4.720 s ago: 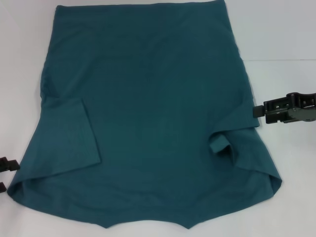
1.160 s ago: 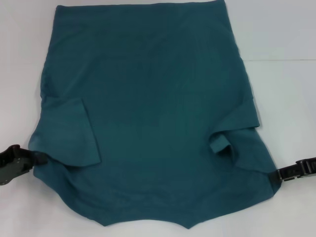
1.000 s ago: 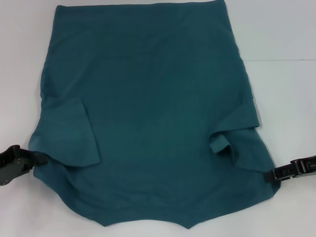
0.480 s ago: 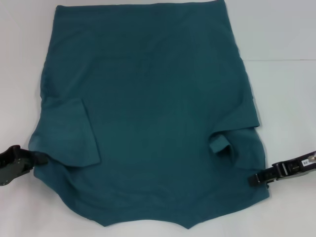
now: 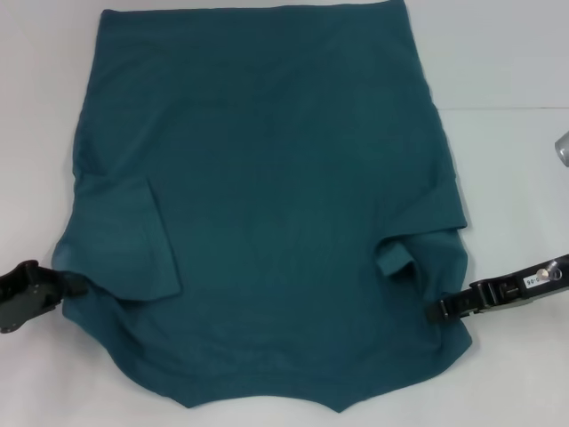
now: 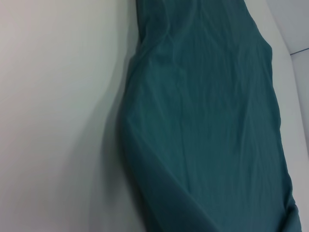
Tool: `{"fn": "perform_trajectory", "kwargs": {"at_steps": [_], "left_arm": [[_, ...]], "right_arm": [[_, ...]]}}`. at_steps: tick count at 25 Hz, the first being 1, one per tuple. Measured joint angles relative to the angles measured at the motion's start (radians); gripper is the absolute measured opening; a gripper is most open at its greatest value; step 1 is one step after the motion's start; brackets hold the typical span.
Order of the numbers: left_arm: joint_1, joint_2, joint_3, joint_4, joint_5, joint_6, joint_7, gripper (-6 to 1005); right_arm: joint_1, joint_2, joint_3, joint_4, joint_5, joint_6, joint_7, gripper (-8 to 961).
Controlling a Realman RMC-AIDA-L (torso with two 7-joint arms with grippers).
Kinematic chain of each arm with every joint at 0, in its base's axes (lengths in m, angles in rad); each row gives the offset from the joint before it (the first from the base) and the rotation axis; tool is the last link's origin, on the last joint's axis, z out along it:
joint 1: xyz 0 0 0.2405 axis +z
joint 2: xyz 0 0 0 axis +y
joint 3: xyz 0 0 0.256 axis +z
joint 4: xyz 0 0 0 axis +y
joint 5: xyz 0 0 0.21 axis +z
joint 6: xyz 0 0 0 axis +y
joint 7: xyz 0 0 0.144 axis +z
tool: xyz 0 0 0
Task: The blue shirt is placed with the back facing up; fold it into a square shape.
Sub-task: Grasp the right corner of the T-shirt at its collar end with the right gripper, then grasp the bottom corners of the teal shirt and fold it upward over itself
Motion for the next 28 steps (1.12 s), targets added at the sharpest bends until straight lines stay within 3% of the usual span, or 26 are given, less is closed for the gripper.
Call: {"fn": "perform_trajectory", "kwargs": {"at_steps": [5, 18, 23, 28], "left_arm": [[-0.002, 0.0, 0.0, 0.0, -0.007, 0.0, 0.002, 13], [0.003, -0.001, -0.004, 0.0, -0.012, 0.006, 0.026, 13], [0.004, 0.002, -0.008, -0.001, -0.014, 0.029, 0.069, 12], [0.017, 0.007, -0.002, 0.008, -0.004, 0.093, 0.106, 12]], "right_arm": [[0.002, 0.003, -0.006, 0.003, -0.006, 0.009, 0.005, 644], [-0.008, -0.004, -0.005, 0.001, -0.005, -0.001, 0.01, 30], [-0.02, -0.011, 0.005, -0.002, 0.0, -0.023, 0.007, 30], [-0.038, -0.033, 0.008, -0.008, 0.001, -0.089, 0.014, 30]]}}
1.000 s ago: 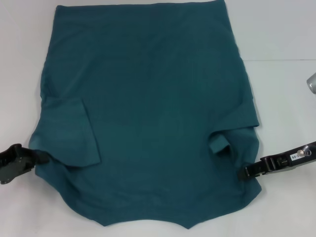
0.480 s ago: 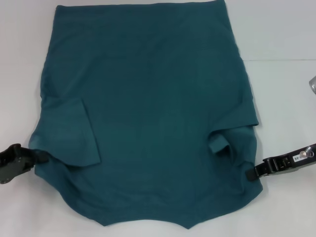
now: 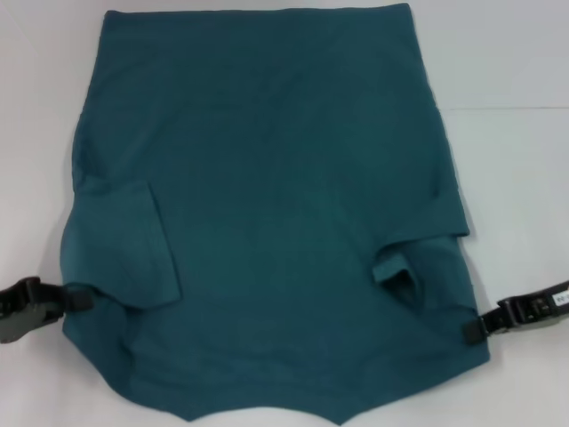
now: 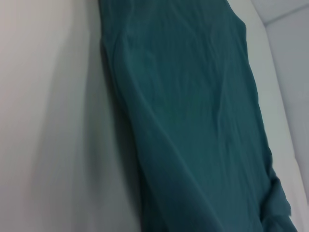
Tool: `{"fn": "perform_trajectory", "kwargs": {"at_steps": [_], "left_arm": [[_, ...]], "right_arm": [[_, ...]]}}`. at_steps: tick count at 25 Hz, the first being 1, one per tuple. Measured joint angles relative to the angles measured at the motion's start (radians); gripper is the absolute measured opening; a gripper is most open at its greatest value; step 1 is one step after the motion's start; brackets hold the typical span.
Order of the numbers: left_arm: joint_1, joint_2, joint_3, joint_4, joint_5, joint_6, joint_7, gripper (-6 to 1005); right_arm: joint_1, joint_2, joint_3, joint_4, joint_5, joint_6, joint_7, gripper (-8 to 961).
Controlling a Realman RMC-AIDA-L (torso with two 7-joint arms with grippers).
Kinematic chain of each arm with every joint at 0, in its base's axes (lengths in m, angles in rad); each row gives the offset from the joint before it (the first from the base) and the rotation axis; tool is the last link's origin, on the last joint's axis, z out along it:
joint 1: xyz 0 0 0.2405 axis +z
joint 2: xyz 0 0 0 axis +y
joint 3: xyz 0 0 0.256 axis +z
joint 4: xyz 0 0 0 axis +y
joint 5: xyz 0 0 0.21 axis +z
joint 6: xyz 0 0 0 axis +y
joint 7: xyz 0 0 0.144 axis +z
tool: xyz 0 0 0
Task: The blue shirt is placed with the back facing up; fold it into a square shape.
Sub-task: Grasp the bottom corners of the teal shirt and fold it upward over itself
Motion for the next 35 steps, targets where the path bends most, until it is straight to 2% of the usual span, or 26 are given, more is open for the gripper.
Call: {"fn": "perform_trajectory", "kwargs": {"at_steps": [8, 11, 14, 18, 20, 21, 22, 23, 27, 31, 35], "left_arm": [[0.06, 0.003, -0.002, 0.054, 0.031, 0.121, 0.021, 12], [0.091, 0.001, -0.002, 0.081, 0.051, 0.17, 0.023, 12], [0.117, -0.005, 0.001, 0.1, 0.057, 0.209, 0.032, 12], [0.12, -0.007, -0.001, 0.098, 0.058, 0.247, 0.046, 12], [0.099, -0.001, -0.003, 0.09, 0.058, 0.24, 0.035, 12], [0.048, 0.012, -0.005, 0.061, 0.058, 0.21, -0.003, 12], [0.022, 0.02, -0.005, 0.038, 0.058, 0.186, -0.03, 12], [0.022, 0.02, -0.005, 0.038, 0.058, 0.186, -0.03, 13], [-0.099, 0.048, -0.003, -0.065, 0.055, 0.043, -0.142, 13], [-0.195, 0.055, 0.011, -0.111, 0.057, -0.12, -0.2, 13], [-0.264, 0.057, 0.046, -0.151, 0.058, -0.291, -0.233, 13]], "right_arm": [[-0.038, -0.027, 0.008, -0.001, -0.004, -0.097, 0.006, 31], [-0.055, -0.027, 0.003, 0.002, -0.005, -0.129, 0.006, 31], [-0.073, -0.017, -0.001, 0.006, -0.017, -0.154, 0.011, 31], [-0.092, -0.01, 0.014, -0.005, -0.028, -0.166, 0.01, 31], [-0.087, -0.016, 0.049, -0.004, -0.011, -0.159, 0.01, 31], [-0.082, -0.018, 0.068, -0.002, -0.003, -0.154, 0.01, 30], [-0.073, -0.02, 0.091, 0.001, 0.005, -0.147, 0.012, 30], [-0.062, -0.022, 0.118, 0.004, 0.012, -0.137, 0.015, 30], [-0.013, -0.02, 0.175, 0.007, 0.038, -0.062, 0.036, 30], [0.042, -0.012, 0.17, 0.008, 0.047, 0.066, 0.078, 30], [0.095, -0.005, 0.17, 0.013, 0.052, 0.164, 0.098, 30]]}}
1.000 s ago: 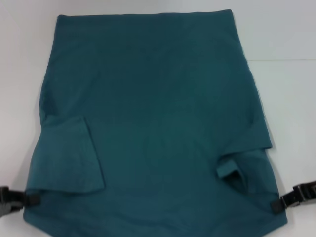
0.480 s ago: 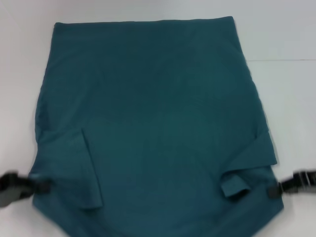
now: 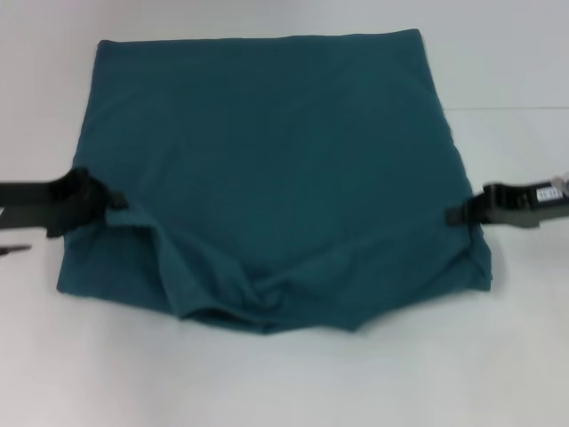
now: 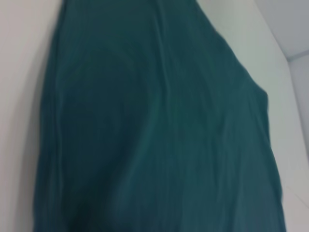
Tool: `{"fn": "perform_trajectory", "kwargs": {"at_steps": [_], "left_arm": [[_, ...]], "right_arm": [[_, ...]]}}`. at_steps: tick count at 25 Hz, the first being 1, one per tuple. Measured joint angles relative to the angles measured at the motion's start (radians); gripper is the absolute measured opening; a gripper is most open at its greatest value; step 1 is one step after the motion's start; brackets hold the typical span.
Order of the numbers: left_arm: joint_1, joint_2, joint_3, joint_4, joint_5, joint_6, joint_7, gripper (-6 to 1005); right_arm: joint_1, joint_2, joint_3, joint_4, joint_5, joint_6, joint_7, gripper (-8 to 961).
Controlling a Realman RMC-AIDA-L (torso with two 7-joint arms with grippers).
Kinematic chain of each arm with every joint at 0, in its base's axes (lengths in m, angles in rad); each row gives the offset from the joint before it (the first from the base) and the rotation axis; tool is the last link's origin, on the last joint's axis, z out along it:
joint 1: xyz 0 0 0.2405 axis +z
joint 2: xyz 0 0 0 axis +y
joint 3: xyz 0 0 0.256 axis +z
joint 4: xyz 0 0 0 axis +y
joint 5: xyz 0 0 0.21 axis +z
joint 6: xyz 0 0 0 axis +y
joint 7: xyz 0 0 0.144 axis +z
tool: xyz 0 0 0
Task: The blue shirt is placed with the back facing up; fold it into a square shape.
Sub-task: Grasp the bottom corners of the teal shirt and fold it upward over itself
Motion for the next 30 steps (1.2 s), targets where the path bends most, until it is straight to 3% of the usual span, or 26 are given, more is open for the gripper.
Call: {"fn": "perform_trajectory", "kwargs": {"at_steps": [2, 6, 7, 14, 21, 30], "left_arm": [[-0.039, 0.005, 0.037, -0.033, 0.0, -0.107, -0.014, 13], [-0.057, 0.005, 0.072, -0.042, 0.0, -0.178, -0.025, 13], [-0.075, 0.001, 0.125, -0.052, 0.0, -0.27, -0.038, 13], [-0.087, -0.026, 0.253, -0.069, 0.0, -0.489, -0.092, 13], [-0.098, -0.023, 0.256, -0.069, 0.0, -0.55, -0.1, 12], [-0.132, -0.01, 0.257, -0.073, 0.005, -0.597, -0.095, 12]], "right_arm": [[0.023, 0.001, 0.001, 0.004, 0.007, 0.051, 0.015, 30], [0.058, 0.011, -0.01, 0.011, 0.01, 0.183, 0.032, 30], [0.065, 0.016, -0.019, 0.017, 0.009, 0.224, 0.033, 30], [0.106, 0.038, -0.134, 0.084, 0.008, 0.496, 0.038, 31], [0.146, 0.048, -0.2, 0.099, 0.007, 0.613, 0.046, 31], [0.182, 0.039, -0.215, 0.105, 0.006, 0.667, 0.048, 31]]}}
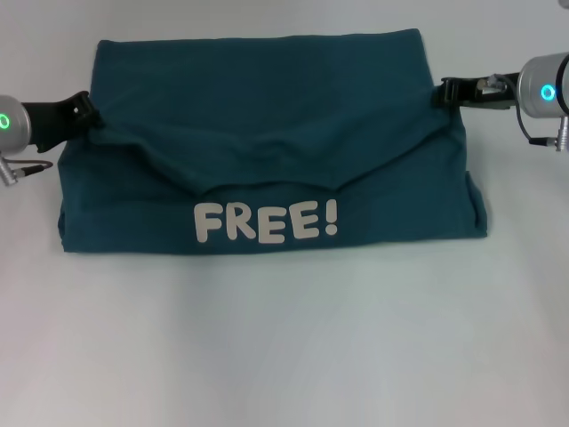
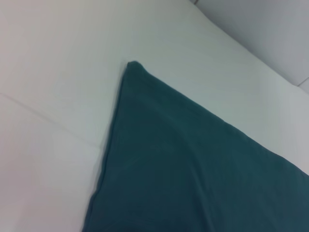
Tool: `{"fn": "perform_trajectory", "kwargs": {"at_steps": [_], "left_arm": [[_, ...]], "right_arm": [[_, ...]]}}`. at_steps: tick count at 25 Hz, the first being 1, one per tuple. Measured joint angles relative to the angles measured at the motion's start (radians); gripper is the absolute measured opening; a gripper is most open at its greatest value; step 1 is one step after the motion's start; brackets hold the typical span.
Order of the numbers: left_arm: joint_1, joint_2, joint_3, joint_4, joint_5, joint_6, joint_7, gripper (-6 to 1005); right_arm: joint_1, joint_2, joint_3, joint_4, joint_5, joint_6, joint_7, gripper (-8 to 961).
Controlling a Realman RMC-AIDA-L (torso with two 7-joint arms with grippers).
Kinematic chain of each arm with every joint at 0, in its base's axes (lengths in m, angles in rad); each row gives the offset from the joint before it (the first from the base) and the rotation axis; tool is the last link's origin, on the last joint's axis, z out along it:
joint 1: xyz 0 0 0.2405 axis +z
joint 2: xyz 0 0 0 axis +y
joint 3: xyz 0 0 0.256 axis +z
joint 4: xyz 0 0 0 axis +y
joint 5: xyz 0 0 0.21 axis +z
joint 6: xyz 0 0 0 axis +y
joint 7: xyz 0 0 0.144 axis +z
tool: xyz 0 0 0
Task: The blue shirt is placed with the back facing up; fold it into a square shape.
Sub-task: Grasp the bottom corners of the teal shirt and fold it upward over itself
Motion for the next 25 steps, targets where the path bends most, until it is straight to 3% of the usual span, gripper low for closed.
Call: {"fn": "perform_trajectory", "kwargs": {"at_steps": [5, 21, 25], "left_arm": [[-0.025, 0.01, 0.001, -0.032, 0.025, -0.025, 0.001, 12], [-0.041, 0.002, 0.03, -0.036, 0.038, -0.07, 0.033, 17], [-0.047, -0.001, 0.041, -0.041, 0.041, -0.076, 0.044, 54]], "right_arm": [[0.02, -0.006, -0.016, 0.028, 0.0, 0.03, 0.0, 31], [0.032, -0.012, -0.044, 0.041, -0.001, 0.066, 0.017, 30], [0.051, -0.038, -0.052, 0.084, -0.01, 0.057, 0.035, 30]]}}
